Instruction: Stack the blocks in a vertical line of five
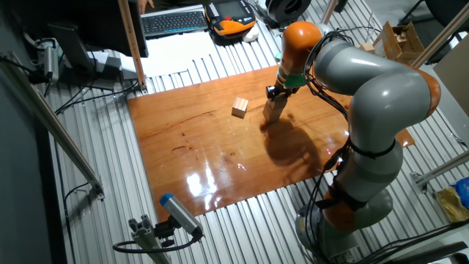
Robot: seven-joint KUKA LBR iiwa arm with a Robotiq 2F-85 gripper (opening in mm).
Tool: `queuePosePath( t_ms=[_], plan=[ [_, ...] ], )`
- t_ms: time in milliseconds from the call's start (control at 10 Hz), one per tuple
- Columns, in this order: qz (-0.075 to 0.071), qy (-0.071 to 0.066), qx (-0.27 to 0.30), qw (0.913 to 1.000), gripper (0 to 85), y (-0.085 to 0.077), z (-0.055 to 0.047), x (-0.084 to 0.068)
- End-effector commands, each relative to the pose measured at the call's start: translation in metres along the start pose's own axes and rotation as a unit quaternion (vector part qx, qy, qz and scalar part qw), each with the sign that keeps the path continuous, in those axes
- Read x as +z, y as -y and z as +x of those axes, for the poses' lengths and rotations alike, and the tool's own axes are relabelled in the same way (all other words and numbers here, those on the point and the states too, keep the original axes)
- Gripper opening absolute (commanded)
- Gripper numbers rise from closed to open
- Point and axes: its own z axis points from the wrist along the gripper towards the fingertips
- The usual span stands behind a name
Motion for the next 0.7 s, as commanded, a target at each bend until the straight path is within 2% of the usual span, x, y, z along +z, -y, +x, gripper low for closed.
queuePosePath(
  t_ms=[0, 600],
  plan=[
    [0.001, 0.001, -0.001, 1.0000, 34.0, 0.0001, 0.0000, 0.0000],
    [0.000, 0.000, -0.008, 1.0000, 34.0, 0.0002, 0.0005, -0.0003]
  ],
)
